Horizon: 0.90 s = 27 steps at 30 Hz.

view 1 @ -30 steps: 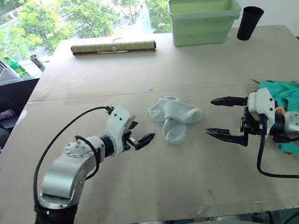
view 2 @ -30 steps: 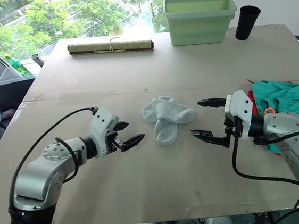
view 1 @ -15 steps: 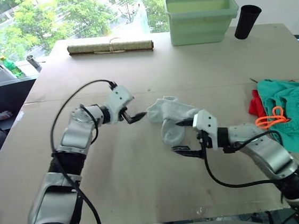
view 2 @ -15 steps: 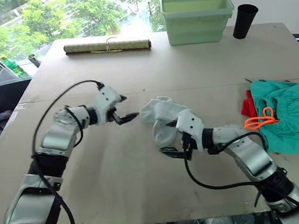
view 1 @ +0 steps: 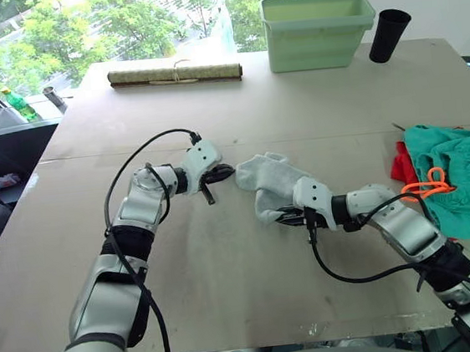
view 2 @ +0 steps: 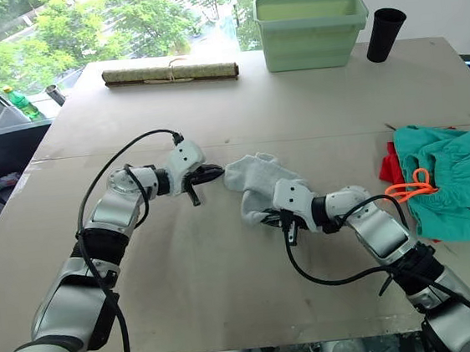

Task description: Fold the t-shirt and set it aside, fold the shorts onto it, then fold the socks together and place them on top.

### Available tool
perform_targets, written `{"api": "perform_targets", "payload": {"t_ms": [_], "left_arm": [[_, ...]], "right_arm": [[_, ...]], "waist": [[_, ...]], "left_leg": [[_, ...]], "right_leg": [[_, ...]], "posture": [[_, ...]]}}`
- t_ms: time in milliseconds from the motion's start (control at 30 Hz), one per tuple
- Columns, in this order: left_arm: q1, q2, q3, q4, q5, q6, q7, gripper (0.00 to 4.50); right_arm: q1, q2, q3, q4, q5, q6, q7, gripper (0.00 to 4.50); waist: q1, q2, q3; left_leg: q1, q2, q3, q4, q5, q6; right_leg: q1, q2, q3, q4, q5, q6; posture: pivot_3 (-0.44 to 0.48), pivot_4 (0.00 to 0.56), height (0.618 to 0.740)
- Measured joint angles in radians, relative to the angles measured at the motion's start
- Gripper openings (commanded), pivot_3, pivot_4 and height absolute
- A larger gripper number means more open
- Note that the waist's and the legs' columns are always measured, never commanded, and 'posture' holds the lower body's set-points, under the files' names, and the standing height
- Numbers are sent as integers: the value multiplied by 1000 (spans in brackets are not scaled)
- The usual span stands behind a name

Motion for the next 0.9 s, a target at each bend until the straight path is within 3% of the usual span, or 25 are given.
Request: {"api": "perform_targets", "payload": {"t_ms": [200, 400, 533, 600, 700, 900], "left_arm": [[-7, 94, 63, -86, -87, 121, -138, 49], [-33, 16, 56, -145, -127, 250, -139, 49], [-25, -18, 18, -154, -125, 270, -147, 1404], [-21, -24, 10, -149, -94, 235, -116, 2493], [-22, -35, 14, -145, -63, 167, -59, 3688], [-20, -45, 18, -147, -67, 150, -59, 3688]], "right_arm": [[6, -13, -6, -1, -9, -21, 17, 0], [-7, -10, -8, 31, -25, -56, 27, 0], [-12, -1, -6, 36, -31, -58, 33, 0], [-12, -1, -6, 36, -32, -59, 35, 0], [-12, -2, -6, 33, -35, -57, 35, 0], [-4, -3, -7, 17, -44, -50, 33, 0]], "waist": [[-3, -1, 1], [2, -1, 1], [-5, -1, 1], [-7, -1, 1], [-7, -1, 0], [-7, -1, 1]], "left_leg": [[0, 0, 0, 0, 0, 0], [0, 0, 0, 1, 0, 0], [0, 0, 0, 1, 0, 0], [0, 0, 0, 1, 0, 0], [0, 0, 0, 1, 0, 0], [0, 0, 0, 1, 0, 0]], "right_leg": [[0, 0, 0, 0, 0, 0], [1, 0, 0, 0, 0, 0], [0, 1, 1, 1, 0, 0], [0, 1, 1, 1, 0, 0], [1, 1, 1, 1, 0, 0], [0, 1, 1, 1, 0, 0]], "posture": [[0, 150, 737], [0, 150, 737], [0, 150, 737], [0, 150, 737], [0, 150, 737], [0, 150, 737]]}}
